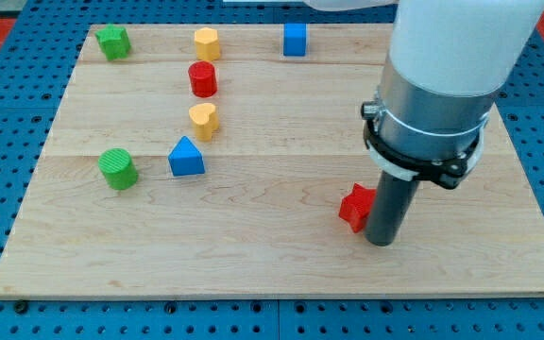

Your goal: Slide the red star below the blue triangle

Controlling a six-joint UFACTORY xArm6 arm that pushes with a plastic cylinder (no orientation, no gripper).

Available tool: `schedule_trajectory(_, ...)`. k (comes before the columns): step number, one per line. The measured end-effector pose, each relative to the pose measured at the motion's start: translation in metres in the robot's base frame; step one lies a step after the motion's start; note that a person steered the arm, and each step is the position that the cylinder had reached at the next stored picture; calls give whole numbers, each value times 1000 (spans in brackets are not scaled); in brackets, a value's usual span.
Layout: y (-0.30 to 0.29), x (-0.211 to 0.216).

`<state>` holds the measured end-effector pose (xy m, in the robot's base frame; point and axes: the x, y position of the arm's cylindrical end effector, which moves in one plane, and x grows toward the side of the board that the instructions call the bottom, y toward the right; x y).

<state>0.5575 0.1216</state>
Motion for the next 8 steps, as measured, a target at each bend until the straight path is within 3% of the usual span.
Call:
schedule_trajectory(1,43,-18)
schedule_trajectory(2,-4,-22)
schedule_trajectory(4,-212,-25)
schedule_trajectory(5,-231,-23)
schedule_trajectory(7,-210,-29)
schedule_trajectory(8,-173,-34)
